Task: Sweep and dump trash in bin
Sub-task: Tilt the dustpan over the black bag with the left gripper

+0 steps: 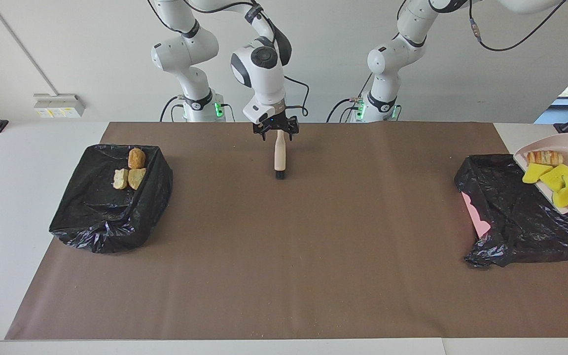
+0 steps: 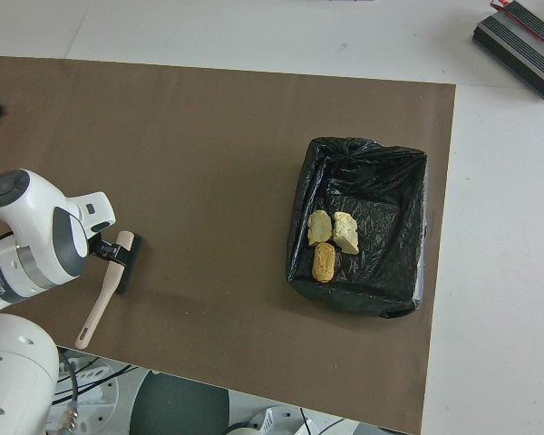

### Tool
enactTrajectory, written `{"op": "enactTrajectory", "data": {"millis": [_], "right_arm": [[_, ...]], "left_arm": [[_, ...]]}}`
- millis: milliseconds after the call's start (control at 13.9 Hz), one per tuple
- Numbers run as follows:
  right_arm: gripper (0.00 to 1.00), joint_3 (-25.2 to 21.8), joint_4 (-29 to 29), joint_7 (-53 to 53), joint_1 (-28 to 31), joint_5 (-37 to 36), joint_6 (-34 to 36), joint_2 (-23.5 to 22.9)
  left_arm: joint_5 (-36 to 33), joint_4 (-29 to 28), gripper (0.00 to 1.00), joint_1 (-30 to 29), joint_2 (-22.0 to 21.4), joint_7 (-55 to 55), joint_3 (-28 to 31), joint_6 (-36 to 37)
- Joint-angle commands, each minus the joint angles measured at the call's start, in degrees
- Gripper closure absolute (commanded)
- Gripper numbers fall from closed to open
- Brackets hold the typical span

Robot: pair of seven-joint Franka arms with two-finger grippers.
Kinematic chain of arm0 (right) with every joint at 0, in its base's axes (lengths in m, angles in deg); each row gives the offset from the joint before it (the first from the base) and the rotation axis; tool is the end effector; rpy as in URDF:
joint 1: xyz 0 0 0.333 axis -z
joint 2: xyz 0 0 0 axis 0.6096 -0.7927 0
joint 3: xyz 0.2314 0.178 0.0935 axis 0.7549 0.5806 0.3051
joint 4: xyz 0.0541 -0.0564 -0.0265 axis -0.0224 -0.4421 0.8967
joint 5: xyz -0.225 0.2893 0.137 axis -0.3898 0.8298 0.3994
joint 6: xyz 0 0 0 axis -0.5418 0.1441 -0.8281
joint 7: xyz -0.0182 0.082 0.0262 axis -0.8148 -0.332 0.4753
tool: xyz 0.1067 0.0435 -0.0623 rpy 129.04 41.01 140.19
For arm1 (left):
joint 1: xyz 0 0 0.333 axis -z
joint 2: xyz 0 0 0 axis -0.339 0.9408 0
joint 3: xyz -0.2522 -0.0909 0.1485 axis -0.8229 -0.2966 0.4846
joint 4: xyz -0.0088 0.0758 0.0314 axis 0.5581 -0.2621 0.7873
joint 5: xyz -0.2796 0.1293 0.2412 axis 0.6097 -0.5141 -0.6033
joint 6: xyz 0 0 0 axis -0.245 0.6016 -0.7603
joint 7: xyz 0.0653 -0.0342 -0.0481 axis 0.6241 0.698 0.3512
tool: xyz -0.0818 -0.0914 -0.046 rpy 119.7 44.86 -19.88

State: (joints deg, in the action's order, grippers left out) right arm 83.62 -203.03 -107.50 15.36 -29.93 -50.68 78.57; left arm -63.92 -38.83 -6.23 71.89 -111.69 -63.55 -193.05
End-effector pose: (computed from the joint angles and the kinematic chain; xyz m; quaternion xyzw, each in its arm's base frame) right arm 0.4061 0.2981 0.3685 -0.9962 0.0739 0.0076 0.0448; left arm 0.5585 0.3366 0.5461 -0.7069 0.6269 0.2176 0.2449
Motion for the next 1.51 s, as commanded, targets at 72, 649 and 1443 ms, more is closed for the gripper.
{"op": "enactTrajectory", "data": {"millis": [72, 649, 1443], "right_arm": [[0.0, 0.5, 7.45, 0.23, 7.86, -7.39, 0.79, -1.58], [0.0, 0.41, 28.36, 5.06, 16.04, -10.4, 18.87, -2.9], [0.0, -0.03, 43.5, 15.67, 30.44, -6.88, 36.64, -1.67]], "left_arm": [[-7.36, 1.12, 1.0, 3.54, 0.11, 8.05, 0.44, 0.19], [-10.04, 1.47, 1.0, 6.1, -3.23, 10.97, 0.26, 5.21], [17.98, -13.97, 1.0, 17.94, -10.87, 35.89, -0.71, 9.16]]}}
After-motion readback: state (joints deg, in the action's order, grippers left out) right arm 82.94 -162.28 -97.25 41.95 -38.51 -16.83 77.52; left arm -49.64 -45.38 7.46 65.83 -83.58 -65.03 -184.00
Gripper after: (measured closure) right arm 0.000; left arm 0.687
